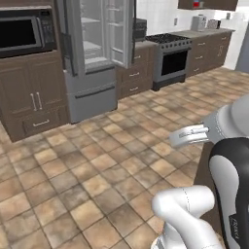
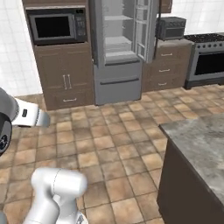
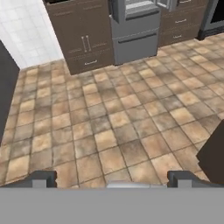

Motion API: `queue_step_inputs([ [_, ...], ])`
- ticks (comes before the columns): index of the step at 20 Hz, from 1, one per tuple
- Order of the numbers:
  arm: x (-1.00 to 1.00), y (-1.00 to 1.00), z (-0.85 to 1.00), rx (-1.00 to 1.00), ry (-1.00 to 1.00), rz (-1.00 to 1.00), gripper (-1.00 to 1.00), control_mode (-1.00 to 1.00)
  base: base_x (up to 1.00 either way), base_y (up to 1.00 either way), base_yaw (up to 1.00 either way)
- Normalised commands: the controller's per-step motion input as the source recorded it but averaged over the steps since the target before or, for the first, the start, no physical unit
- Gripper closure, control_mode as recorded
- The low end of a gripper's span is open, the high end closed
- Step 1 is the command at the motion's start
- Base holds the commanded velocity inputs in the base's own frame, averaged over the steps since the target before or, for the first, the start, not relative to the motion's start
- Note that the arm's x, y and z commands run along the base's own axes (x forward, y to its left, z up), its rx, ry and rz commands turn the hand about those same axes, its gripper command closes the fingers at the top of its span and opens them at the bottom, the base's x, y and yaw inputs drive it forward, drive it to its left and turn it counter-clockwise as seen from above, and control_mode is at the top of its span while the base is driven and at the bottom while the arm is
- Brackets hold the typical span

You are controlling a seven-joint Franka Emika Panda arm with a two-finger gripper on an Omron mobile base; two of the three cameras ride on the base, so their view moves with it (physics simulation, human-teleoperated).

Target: There is a bowl on the dining counter. Grab a lemon wedge from the fridge and place it in the bowl. Then get the liquor bottle and glass cup from the cabinet and place them next to the bowl.

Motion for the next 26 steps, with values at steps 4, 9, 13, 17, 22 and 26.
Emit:
queue_step_inputs([
  [4,0.0,0.0,0.0,0.0,0.0,0.0,-1.0,1.0,0.85,0.0,-0.37],
  [9,0.0,0.0,0.0,0.0,0.0,0.0,-1.0,1.0,0.87,0.0,-0.37],
  [13,0.0,0.0,0.0,0.0,0.0,0.0,-1.0,1.0,0.91,0.0,-0.37],
  [17,0.0,0.0,0.0,0.0,0.0,0.0,-1.0,1.0,0.94,0.0,-0.37],
  [22,0.0,0.0,0.0,0.0,0.0,0.0,-1.0,1.0,0.97,0.0,-0.37],
  [26,0.0,0.0,0.0,0.0,0.0,0.0,-1.0,1.0,1.0,0.05,-0.4],
])
